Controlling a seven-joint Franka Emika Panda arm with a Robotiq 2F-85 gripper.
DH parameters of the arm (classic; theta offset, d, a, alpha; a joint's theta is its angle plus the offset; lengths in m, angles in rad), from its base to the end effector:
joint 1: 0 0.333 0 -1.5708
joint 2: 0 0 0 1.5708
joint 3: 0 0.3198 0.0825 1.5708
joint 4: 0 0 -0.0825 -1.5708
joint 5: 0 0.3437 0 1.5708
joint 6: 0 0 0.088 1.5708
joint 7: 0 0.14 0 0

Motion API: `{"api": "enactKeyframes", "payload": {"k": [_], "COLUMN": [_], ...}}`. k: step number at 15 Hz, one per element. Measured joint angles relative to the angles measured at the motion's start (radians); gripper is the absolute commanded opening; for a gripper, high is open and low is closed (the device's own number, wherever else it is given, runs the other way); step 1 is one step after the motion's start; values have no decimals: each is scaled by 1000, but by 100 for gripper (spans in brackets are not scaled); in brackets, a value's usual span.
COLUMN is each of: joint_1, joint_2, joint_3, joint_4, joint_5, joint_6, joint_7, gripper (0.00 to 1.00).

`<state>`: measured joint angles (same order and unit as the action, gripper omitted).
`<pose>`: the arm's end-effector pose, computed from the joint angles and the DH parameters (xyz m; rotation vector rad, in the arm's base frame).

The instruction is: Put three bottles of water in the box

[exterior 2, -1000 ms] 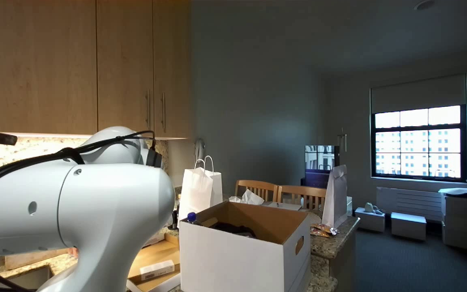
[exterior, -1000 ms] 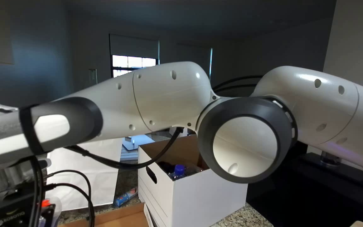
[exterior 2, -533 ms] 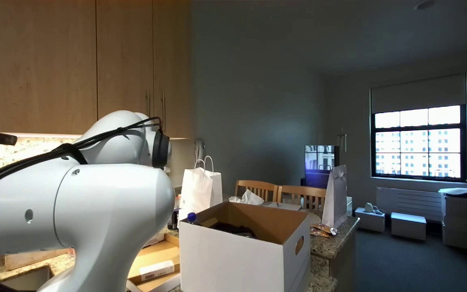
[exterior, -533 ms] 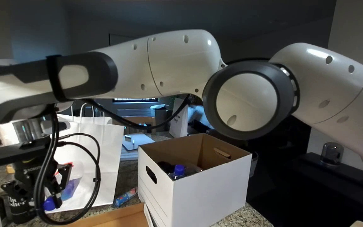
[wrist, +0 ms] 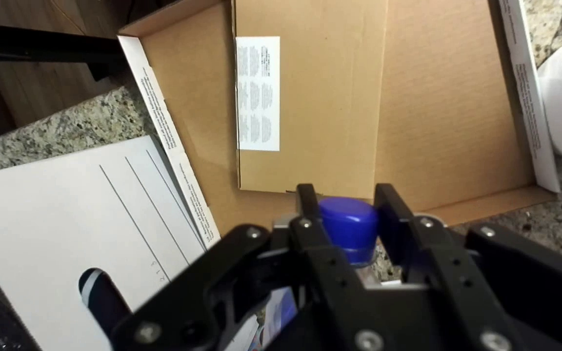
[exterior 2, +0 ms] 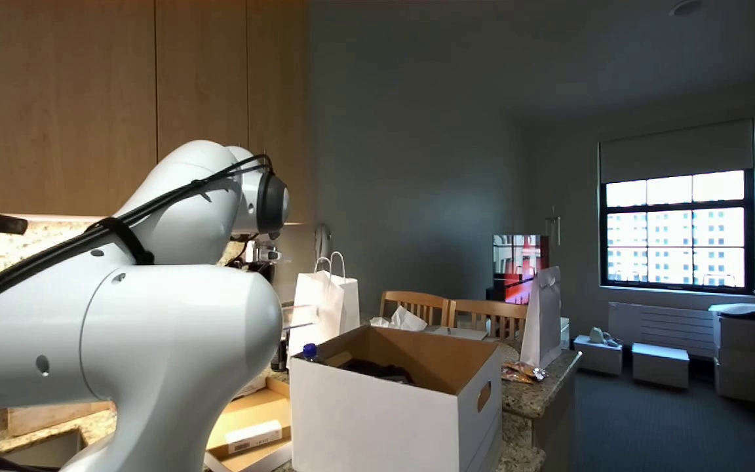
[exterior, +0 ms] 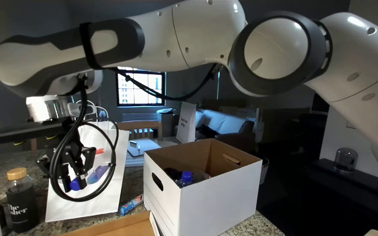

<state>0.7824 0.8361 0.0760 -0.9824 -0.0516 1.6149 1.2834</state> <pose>0.4783 0.5166 0.3278 2.8939 -0.6422 -0.1537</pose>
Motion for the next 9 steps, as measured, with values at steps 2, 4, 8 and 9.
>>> {"api": "enactKeyframes", "payload": {"k": [2,4,8,9], "joint_1": [-19,-34,-80,-98], "joint_2": [-66,-136,-280,-315], "joint_3": [-5,-16,-29,-29], "joint_4": [-74,-150,-311,-354], "joint_5": [0,0,23,49], "joint_6": [48,101,229,273], "joint_7": [13,23,24,24], "gripper": [13,13,13,13]}}
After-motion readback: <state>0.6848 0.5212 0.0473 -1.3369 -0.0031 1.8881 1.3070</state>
